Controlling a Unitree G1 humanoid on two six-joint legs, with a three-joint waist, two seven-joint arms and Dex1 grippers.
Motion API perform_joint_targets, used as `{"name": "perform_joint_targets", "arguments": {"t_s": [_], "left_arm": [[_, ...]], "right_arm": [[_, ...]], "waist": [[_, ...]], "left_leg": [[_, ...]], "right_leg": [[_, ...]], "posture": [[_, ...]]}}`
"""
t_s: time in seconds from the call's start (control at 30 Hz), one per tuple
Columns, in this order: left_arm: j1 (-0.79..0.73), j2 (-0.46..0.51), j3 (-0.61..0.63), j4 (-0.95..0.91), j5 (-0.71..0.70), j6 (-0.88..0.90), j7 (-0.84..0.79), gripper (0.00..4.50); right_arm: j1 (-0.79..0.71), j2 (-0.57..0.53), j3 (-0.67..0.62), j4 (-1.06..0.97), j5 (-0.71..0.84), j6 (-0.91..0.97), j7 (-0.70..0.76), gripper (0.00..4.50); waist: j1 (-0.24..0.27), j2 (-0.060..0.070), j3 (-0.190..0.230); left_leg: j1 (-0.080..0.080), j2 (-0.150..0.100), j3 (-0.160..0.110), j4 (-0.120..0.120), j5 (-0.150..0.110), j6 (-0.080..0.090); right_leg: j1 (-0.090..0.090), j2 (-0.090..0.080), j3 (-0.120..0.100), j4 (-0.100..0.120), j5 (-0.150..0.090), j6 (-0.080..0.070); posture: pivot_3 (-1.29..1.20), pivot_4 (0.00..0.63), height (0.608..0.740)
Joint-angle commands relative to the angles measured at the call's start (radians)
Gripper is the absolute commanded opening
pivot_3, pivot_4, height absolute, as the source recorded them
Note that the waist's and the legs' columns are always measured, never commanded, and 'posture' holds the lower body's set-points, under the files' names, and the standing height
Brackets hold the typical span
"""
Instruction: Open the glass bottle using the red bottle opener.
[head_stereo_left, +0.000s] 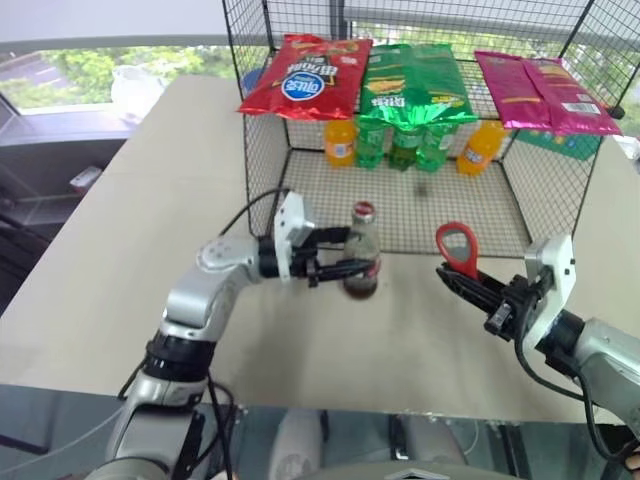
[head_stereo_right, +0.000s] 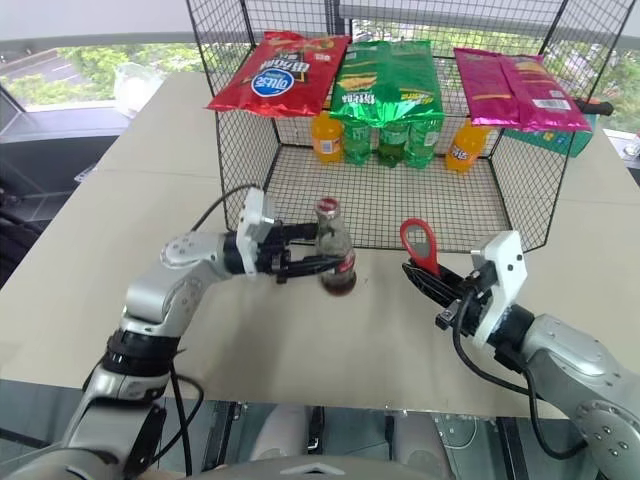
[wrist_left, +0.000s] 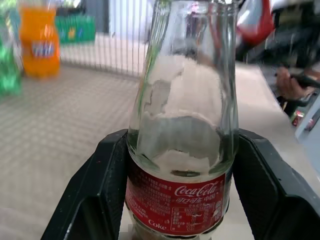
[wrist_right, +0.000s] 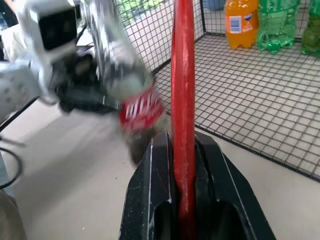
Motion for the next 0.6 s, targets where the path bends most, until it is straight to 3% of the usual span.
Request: {"name": "perform_joint_targets", "arguments": {"t_s": [0.03,0.1,0.6], "left_arm": [[0.008,-0.001,0.009,-0.036,0.009,-0.034,0.024,3.82],[0.003,-0.007,0.013,-0.043,-0.004,-0.04,0.025,4.37],[-0.107,0.006,0.004,-0.078,-0.12,0.088,0.007,4.37]], "right_arm": [[-0.032,-0.012,0.011,-0.004,-0.008,0.0,0.001,0.0],[-0.047,-0.014,0.02,0.002,-0.016,0.002,0.001,0.0],[0.063,0.026,0.032,0.036,-0.304,-0.2,0.132,0.0]], "waist": [[-0.001,0.0,0.0],[-0.002,0.0,0.0],[-0.003,0.0,0.0]], "left_leg": [[0.0,0.0,0.0,0.0,0.0,0.0],[0.0,0.0,0.0,0.001,0.0,0.0],[0.0,0.0,0.0,0.003,0.0,0.0]], "right_leg": [[0.0,0.0,0.0,0.0,0.0,0.0],[0.0,0.0,0.001,0.001,0.0,0.0],[0.0,0.0,0.001,0.003,0.0,0.0]], "posture": [[0.0,0.15,0.74],[0.0,0.15,0.74],[0.0,0.15,0.74]]}}
